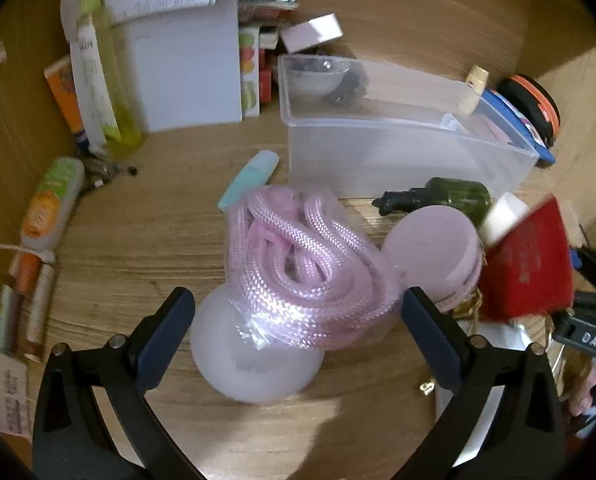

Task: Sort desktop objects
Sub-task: 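Grasp the bagged pink rope coil with left tool while right tool grasps the white tub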

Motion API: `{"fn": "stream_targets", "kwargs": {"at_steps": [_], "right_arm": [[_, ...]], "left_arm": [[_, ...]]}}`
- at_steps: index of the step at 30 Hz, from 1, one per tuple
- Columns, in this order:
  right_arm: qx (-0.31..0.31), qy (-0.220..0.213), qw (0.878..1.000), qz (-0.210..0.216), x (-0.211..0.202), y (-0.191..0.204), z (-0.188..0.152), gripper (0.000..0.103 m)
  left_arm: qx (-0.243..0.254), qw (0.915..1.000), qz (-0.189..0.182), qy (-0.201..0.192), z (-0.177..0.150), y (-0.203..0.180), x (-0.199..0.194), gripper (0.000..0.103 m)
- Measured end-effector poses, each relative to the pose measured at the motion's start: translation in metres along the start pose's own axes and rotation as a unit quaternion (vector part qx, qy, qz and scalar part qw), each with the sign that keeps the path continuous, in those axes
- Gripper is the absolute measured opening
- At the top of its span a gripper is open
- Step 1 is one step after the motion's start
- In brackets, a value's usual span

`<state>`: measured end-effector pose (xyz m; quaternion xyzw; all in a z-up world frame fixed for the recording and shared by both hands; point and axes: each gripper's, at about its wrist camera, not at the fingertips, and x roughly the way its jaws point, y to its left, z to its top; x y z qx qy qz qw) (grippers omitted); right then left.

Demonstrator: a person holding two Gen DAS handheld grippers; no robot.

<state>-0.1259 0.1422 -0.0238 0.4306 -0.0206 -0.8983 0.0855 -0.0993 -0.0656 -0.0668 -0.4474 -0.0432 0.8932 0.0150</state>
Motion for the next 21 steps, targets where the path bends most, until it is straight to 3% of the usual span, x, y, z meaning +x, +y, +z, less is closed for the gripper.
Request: {"fn": "stream_targets", "kwargs": {"at_steps": [7,10,14,16,19,21], "right_arm": [[0.005,-0.003,1.000,0.002,0.000,-0.004,0.000,0.068],[-0.002,-0.007,1.000,-0.004,-0.002,-0.005,-0.002,0.068],[-0.005,-0.016,1.000,-0.015,-0.006,-0.008,-0.003,0.068],[-0.008,-0.024,0.999,-0.024,-0.010,-0.010,-0.003,0.068],[-0.011,-0.032,0.999,-0.032,-0.015,-0.011,-0.003,0.067],[-0.010,-0.034,0.999,-0.033,-0.016,-0.013,-0.002,0.067]], "left_arm": [[-0.054,0.9973,-0.035,0.037,0.012,0.013,0.018,0.103],[-0.057,0.9967,-0.029,0.049,0.015,0.009,0.027,0.103],[-0.028,0.9987,0.019,0.039,0.019,-0.003,0.034,0.102],[-0.016,0.9989,0.035,0.029,0.020,-0.006,0.033,0.097],[-0.007,0.9988,0.047,0.011,0.021,-0.007,0.028,0.076],[-0.008,0.9989,0.045,0.007,0.020,-0.004,0.028,0.073]]}}
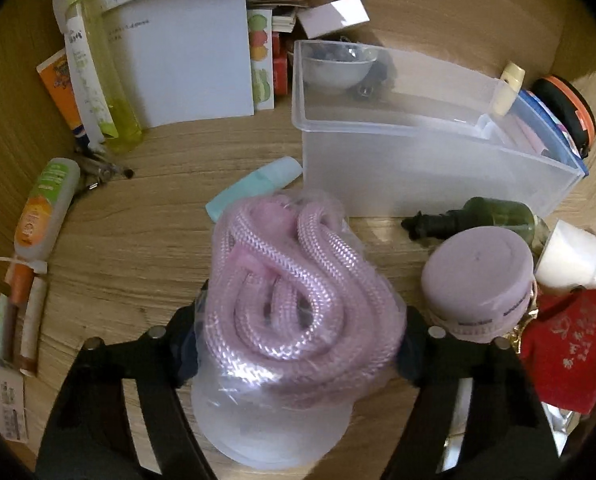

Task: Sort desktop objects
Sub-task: 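Grasp the bagged pink rope coil with left tool while right tool grasps the white tub, then carry the pink rope coil with left tool while right tool lowers the white tub into the clear bin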

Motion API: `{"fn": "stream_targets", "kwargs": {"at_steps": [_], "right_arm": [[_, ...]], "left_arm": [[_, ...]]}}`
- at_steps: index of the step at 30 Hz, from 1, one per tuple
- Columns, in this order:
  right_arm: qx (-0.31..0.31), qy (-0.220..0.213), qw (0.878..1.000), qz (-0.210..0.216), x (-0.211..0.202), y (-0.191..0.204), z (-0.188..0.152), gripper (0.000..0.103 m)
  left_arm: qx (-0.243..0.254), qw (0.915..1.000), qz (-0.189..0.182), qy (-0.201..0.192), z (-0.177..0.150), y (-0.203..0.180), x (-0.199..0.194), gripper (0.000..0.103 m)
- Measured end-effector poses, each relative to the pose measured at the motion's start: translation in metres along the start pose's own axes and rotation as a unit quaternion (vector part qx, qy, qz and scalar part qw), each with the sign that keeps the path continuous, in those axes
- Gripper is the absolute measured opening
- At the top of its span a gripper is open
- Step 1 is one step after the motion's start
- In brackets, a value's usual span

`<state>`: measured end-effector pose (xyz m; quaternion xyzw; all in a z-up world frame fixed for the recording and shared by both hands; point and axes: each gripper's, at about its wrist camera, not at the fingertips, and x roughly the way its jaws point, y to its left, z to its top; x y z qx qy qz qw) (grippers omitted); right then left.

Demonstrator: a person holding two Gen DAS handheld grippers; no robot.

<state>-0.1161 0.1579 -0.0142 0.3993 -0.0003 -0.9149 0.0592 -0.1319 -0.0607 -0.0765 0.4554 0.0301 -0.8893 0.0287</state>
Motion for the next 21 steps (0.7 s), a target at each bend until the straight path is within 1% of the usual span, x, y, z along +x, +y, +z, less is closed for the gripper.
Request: {"fn": "stream_targets", "kwargs": {"at_steps": [3,6,8,11,16,21], "right_arm": [[0.007,-0.006,1.000,-0.001,-0.002,-0.004,0.001,0.067],[0.014,-0.017,1.000,-0.007,-0.008,-0.010,0.002,0.067],[0.015,-0.021,1.000,-0.008,-0.010,-0.013,0.002,0.067],[0.015,-0.026,0.999,-0.016,-0.013,-0.016,0.002,0.067],[0.022,-0.041,0.999,-0.018,-0.024,-0.024,0.005,0.067],[0.021,-0.055,0.998,-0.020,-0.038,-0.027,0.014,0.067]], "left_arm": [[-0.002,0.9999,0.007,-0.009,-0.001,0.001,-0.003,0.068],[-0.007,0.9995,0.018,-0.024,-0.001,0.003,-0.008,0.065],[-0.016,0.9992,0.018,-0.033,-0.003,0.008,-0.014,0.064],[-0.021,0.9981,0.024,-0.052,-0.004,0.015,-0.024,0.063],[-0.021,0.9960,0.025,-0.084,-0.003,0.020,-0.047,0.063],[-0.014,0.9944,0.015,-0.104,0.000,0.022,-0.071,0.063]]}}
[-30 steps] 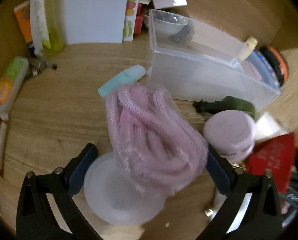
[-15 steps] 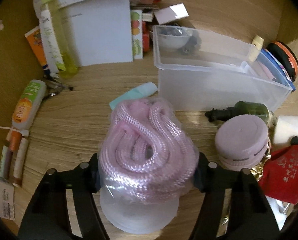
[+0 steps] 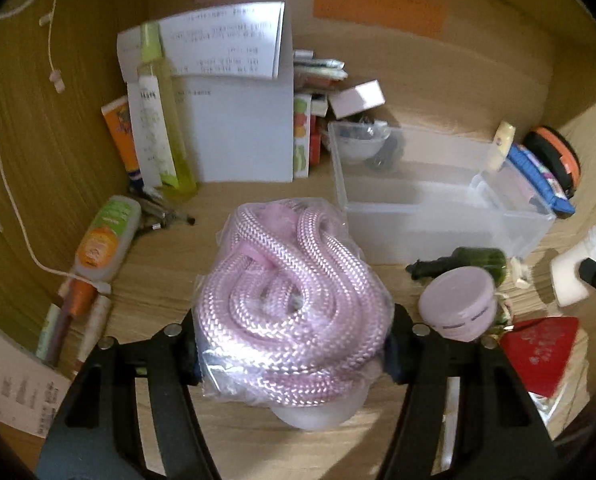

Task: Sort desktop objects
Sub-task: 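Carry the pink rope coil with left tool while right tool lowers the white tub into the clear bin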

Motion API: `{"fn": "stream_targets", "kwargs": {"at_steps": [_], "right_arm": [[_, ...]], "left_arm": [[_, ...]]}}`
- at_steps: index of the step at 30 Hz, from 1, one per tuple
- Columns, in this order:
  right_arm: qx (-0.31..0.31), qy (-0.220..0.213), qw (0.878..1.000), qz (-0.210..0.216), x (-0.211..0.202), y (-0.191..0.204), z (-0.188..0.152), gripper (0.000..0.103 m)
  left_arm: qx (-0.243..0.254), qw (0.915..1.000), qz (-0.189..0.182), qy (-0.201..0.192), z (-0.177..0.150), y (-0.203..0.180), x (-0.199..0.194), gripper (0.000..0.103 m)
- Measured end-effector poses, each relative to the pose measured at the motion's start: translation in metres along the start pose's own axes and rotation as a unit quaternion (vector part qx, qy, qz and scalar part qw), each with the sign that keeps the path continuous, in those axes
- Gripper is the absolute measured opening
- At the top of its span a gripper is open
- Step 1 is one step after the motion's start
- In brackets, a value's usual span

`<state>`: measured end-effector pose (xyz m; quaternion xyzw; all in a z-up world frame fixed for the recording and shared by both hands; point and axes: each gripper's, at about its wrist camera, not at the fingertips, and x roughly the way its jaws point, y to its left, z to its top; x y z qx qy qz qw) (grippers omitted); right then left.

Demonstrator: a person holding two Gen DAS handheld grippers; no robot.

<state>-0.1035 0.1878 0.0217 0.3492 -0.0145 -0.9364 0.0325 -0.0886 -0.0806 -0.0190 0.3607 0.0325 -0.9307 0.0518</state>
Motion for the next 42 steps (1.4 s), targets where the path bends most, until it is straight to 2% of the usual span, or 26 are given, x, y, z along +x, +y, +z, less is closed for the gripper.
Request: {"fn": "stream_targets", "kwargs": {"at_steps": [4,13,24,31,42], "right_arm": [[-0.002,-0.014,1.000,-0.002,-0.010,-0.002,0.011,0.067],[-0.011,-0.045,0.999,0.000,-0.023,-0.001,0.045,0.067],[-0.055,-0.045,0.997,0.008,0.015,0.019,0.090,0.067],[-0.077,-0.025,0.997,0.006,0.051,0.029,0.113,0.067],[-0.114,0.042,0.993,0.007,0.126,0.036,0.118,0.067]], "left_arm": [[0.001,0.9997,-0.022,-0.009,0.008,0.002,-0.015,0.063],[0.015,0.9988,-0.041,-0.023,0.038,-0.002,-0.027,0.064],[0.018,0.9973,-0.064,-0.032,0.081,-0.015,-0.016,0.064],[0.037,0.9967,-0.069,-0.022,0.105,-0.036,0.009,0.064],[0.070,0.9932,-0.086,0.036,0.117,-0.065,0.073,0.064]]}}
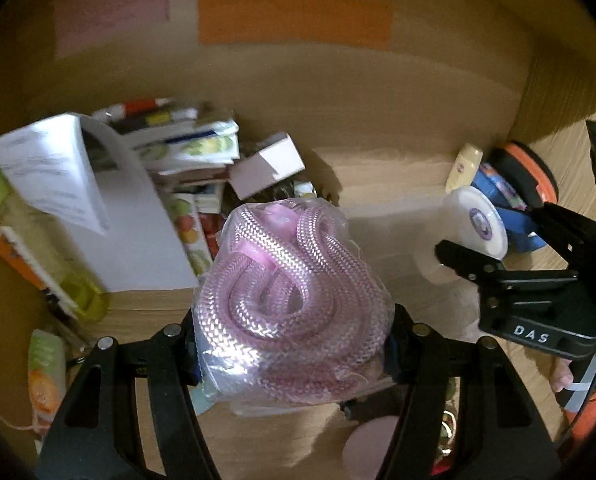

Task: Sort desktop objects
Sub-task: 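Carry the pink rope coil with left tool while right tool lowers the white tub into the clear bin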

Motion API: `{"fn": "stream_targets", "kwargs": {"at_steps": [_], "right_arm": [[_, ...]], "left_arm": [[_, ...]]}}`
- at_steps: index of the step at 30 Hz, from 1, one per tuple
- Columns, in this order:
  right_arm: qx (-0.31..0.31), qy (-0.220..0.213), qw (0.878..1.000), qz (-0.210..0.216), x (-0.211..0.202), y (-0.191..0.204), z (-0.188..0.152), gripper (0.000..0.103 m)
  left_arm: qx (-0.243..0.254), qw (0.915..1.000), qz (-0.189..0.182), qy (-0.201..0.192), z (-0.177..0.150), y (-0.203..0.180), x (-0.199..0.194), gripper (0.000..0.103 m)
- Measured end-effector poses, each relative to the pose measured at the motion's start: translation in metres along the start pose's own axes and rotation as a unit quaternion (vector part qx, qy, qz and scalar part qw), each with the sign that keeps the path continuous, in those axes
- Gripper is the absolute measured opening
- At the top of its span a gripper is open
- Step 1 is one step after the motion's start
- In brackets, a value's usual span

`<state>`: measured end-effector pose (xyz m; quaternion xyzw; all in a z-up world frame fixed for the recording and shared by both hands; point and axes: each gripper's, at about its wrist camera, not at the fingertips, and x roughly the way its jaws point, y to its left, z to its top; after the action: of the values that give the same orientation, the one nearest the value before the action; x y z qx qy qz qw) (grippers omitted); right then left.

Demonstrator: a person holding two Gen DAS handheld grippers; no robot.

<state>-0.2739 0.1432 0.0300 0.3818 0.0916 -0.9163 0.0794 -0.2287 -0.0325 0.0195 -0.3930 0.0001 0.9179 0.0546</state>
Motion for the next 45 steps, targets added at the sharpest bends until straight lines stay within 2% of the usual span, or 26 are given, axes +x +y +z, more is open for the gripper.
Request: {"fn": "stream_targets", "kwargs": {"at_steps": [7,16,22,34,45], "right_arm": [[-0.018,0.043,0.999,0.003,0.032,0.000,-0.001,0.067],[-0.041,0.095,0.995,0.003,0.056,0.003,-0.004,0.067],[-0.055,0.100,0.993,0.000,0.057,0.008,-0.003,0.067],[-0.075,0.097,0.992,-0.027,0.059,0.020,0.002,0.068],[-0.079,0.071,0.994,-0.037,0.030,0.023,0.001,0.069]], "left_arm": [[0.017,0.9991,-0.005,0.037,0.003,-0.001,0.037,0.064],[0.041,0.9963,-0.013,0.074,0.002,-0.008,0.063,0.064],[0.050,0.9947,-0.011,0.089,-0.001,-0.009,0.074,0.064],[0.061,0.9944,-0.002,0.086,-0.003,-0.012,0.070,0.064],[0.076,0.9956,0.000,0.055,0.002,-0.013,0.048,0.070]]}}
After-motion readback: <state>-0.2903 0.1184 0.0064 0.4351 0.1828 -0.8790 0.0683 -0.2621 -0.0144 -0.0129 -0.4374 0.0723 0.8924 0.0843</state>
